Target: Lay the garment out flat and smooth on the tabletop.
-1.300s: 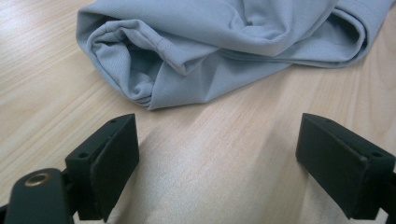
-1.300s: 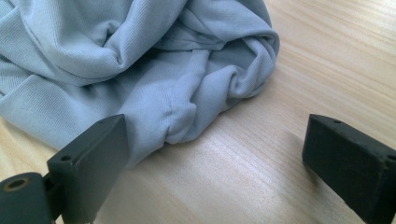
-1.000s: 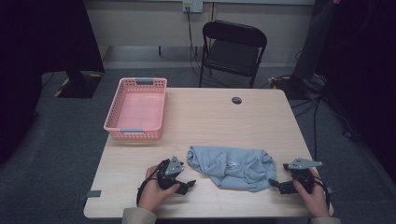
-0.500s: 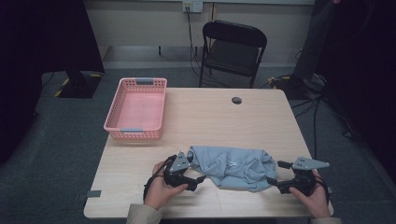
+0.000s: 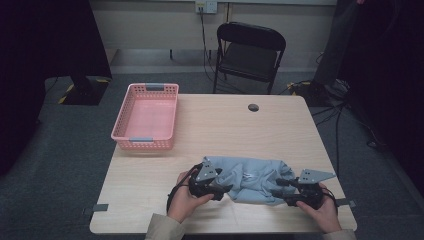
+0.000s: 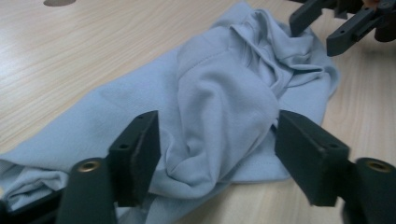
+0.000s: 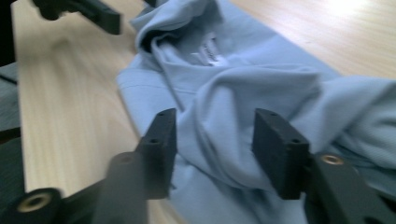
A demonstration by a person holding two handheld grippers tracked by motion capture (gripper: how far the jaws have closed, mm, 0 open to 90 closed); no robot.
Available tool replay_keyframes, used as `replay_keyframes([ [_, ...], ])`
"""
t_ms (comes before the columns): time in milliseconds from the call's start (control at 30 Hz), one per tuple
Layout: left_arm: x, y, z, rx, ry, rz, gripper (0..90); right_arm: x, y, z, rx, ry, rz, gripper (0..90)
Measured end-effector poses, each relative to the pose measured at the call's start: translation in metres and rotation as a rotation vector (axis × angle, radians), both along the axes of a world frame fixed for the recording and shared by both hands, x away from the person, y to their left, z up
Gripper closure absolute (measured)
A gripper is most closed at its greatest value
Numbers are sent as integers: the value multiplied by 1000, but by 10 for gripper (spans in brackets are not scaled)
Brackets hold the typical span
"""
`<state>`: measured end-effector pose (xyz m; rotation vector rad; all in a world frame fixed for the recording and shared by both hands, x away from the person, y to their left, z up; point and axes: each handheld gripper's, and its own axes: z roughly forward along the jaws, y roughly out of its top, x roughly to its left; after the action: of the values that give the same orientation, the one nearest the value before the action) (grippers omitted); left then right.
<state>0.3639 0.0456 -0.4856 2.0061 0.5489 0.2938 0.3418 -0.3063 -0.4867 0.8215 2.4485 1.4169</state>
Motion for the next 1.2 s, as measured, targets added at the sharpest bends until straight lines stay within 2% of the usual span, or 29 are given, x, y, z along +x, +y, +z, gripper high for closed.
replay_keyframes([
  [67, 1, -1, 0, -1, 1, -4, 392, 0, 3, -1, -10, 7, 8, 546],
  [100, 2, -3, -1, 2, 15, -13, 415, 0, 4, -2, -16, 7, 3, 568],
  [200, 2, -4, -3, 26, 12, -26, 432, 2, 6, -4, -9, 15, 5, 596],
  [267, 2, -4, -4, 33, 19, -29, 481, 3, 7, -5, -14, 14, 3, 614],
  [333, 4, -3, -6, 43, 44, -28, 521, 4, 7, -8, -21, 25, -2, 663],
  [433, 4, -3, -8, 56, 45, -44, 635, 5, 5, -8, -5, 43, -20, 725],
  [567, 3, -1, -5, 46, 58, -44, 791, 6, 3, -9, -1, 70, -21, 810],
  [667, 3, -1, -3, 49, 50, -50, 867, 4, 2, -7, 8, 74, -27, 844],
  [733, 3, -1, -1, 32, 41, -50, 877, 4, 0, -4, 40, 72, -30, 853],
  [800, 3, 0, 1, 21, 37, -42, 880, 3, -2, -2, 51, 62, -34, 857],
  [967, 3, 0, 4, 13, 20, -42, 881, 2, -5, -1, 54, 51, -43, 858],
  [1200, 4, 6, 8, -25, 7, -12, 882, 1, -6, 4, 76, 27, -49, 859],
])
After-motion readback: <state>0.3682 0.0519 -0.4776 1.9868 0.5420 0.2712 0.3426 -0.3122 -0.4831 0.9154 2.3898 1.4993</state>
